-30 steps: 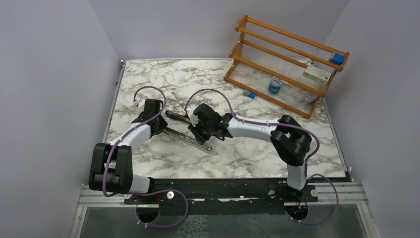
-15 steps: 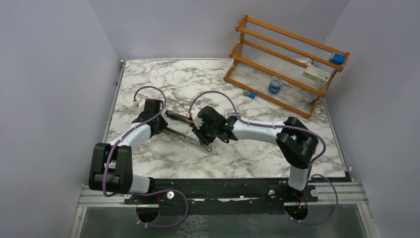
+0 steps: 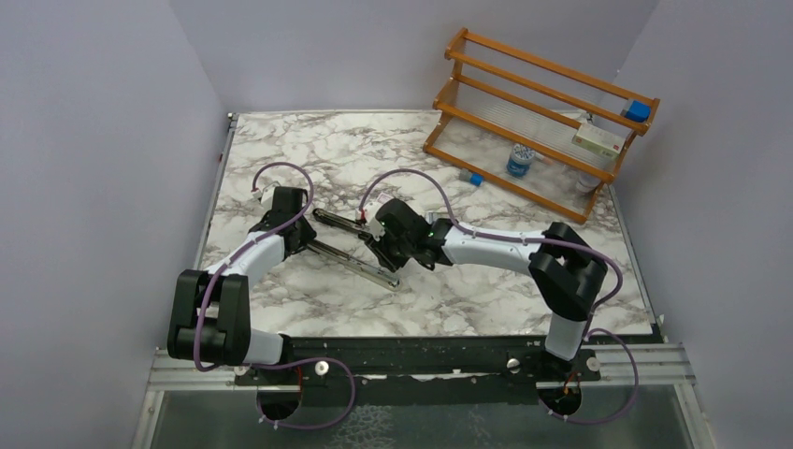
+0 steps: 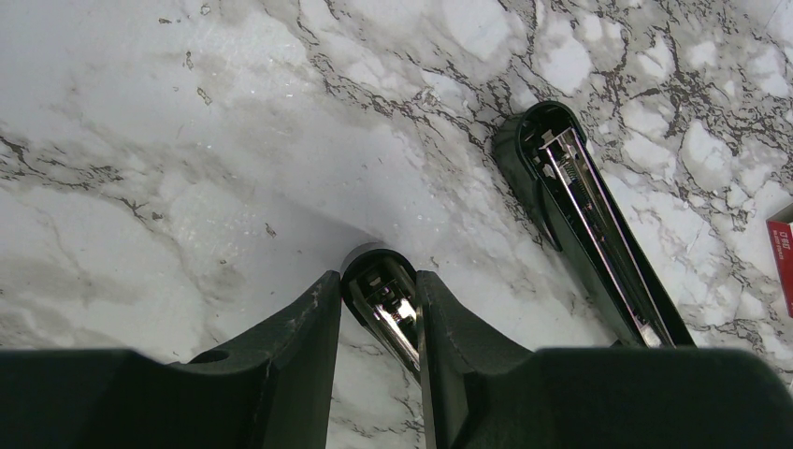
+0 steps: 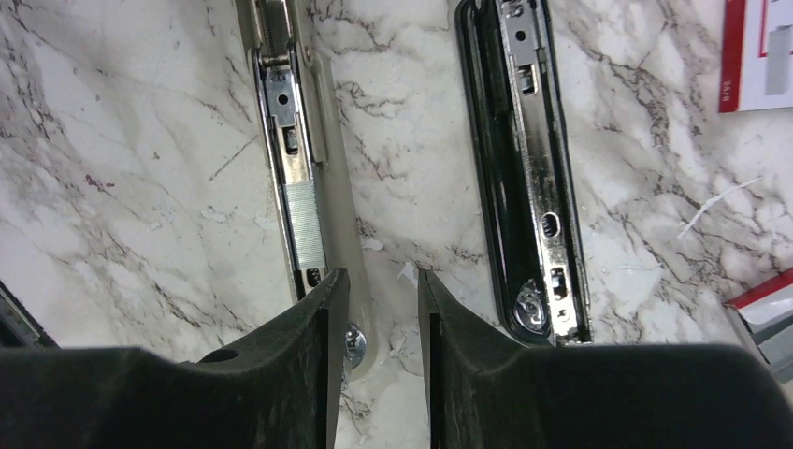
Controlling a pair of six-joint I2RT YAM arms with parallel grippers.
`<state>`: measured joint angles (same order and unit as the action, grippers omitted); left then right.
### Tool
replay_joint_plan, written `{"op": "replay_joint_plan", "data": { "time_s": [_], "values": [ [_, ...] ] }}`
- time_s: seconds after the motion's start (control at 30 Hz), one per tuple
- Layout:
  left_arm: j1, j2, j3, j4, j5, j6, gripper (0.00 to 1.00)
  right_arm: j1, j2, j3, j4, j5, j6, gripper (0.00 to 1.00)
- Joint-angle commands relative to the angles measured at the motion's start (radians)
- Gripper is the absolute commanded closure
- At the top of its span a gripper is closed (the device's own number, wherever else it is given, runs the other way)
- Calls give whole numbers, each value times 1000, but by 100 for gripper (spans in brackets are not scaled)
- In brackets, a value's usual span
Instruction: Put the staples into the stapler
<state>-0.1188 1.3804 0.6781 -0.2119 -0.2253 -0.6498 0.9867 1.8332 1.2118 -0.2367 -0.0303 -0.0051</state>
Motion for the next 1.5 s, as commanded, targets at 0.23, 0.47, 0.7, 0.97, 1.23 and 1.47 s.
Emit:
{"op": "replay_joint_plan", "data": {
  "time_s": [0.23,0.47,0.7,0.97,1.23,1.47],
  "values": [
    [8,6,15,-32,-22,17,64,2,5,47,64,-54,23,63],
    [8,9,17,-32,-22,16,64,2,57,62,37,-112,20,63],
    [8,6,16,-34,-24,17,64,2,74,64,18,-113,20,63],
    [8,4,17,-35,-28,19,64,3,60,27,-30,-82,9,63],
    [8,2,17,-37,-26,16,64,2,9,-60,-60,-54,9,63],
    [8,-1,15,-37,-27,17,64,3,-36,-82,-57,-42,16,63]
  ]
}}
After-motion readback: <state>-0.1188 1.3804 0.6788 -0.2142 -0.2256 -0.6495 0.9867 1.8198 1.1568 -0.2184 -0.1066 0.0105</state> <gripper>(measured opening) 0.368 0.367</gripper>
